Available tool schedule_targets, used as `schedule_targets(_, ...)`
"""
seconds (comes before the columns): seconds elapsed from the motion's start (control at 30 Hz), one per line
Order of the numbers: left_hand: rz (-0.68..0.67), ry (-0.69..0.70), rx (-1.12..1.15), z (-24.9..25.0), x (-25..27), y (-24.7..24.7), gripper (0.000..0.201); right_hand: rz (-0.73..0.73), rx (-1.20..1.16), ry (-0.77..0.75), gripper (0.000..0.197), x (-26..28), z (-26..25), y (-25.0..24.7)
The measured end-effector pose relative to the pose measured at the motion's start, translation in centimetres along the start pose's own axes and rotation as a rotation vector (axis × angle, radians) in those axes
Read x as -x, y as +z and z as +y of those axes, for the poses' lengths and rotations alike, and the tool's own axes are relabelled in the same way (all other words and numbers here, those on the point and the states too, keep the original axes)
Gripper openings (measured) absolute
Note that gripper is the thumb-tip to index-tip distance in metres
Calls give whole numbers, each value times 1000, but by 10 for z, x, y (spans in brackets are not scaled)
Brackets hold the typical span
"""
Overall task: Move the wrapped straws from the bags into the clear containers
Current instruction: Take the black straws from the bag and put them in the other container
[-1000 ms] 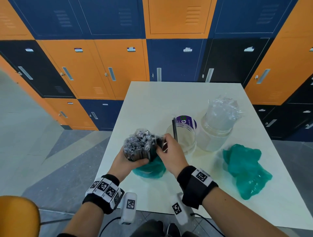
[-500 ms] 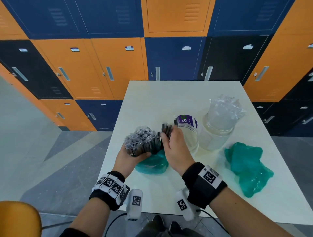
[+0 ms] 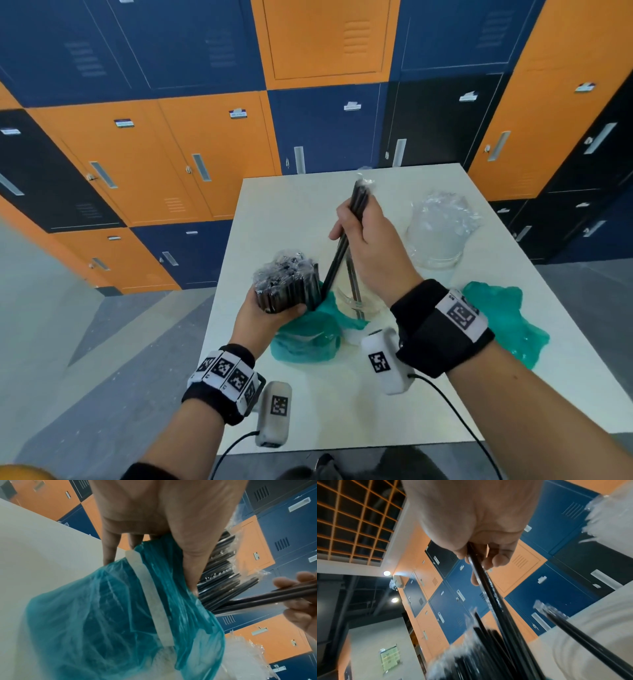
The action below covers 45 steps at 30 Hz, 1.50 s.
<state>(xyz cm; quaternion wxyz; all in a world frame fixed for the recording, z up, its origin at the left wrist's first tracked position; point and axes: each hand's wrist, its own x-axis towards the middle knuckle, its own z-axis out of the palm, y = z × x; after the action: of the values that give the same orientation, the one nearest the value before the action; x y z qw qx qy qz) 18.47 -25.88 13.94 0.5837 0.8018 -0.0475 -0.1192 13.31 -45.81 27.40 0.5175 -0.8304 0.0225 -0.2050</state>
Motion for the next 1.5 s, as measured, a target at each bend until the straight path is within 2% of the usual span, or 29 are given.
schedule_targets(0.17,23,21,-30,0,-1,3,72,123,-51,-70,15,-15,-18,-21)
schedule_targets(0.3,42,7,-10,-3,-1,1,84,218,-20,-119,15,-19,-17,-37)
schedule_targets(0.4,53,-4,9,-2,-1,2,87,83,142,43,18,-18,14,-33)
schedule_targets(0.5,71,-36,10,-2,-1,4,90,-172,390,270,26,-13,60,-15)
schedule_targets(0.57,81,-55,13,-1,0,5,92,-309,507,338,31,-6,79,-2)
schedule_targets(0.63,88,-67,12,-2,0,5,93,-359,516,367,20,-2,85,5)
schedule_targets(0.73,93,-78,9,-3,1,5,95,-314,457,395,46,-2,86,8)
schedule_targets(0.8,94,-80,17,-3,1,4,97,-285,440,414,52,-2,87,9)
schedule_targets(1.1,84,-63,14,3,3,1,87,-115,275,420,51,8,88,6)
schedule_targets(1.17,75,-70,12,3,3,0,83,20,322,313,43,13,82,4)
schedule_targets(1.23,65,-71,11,1,1,-1,87,158,317,121,30,20,72,6)
schedule_targets(1.27,61,-66,5,1,2,-2,89,174,273,54,25,23,67,9)
schedule_targets(1.3,54,-61,-1,0,1,-2,89,149,206,27,21,27,62,14)
schedule_targets(1.37,32,-43,1,1,1,-1,84,25,67,89,20,32,55,27)
schedule_targets(1.43,9,-23,6,3,2,-1,80,-97,42,192,33,34,54,40)
schedule_targets(1.5,-2,-19,-3,5,3,-1,79,-160,100,252,42,33,56,50)
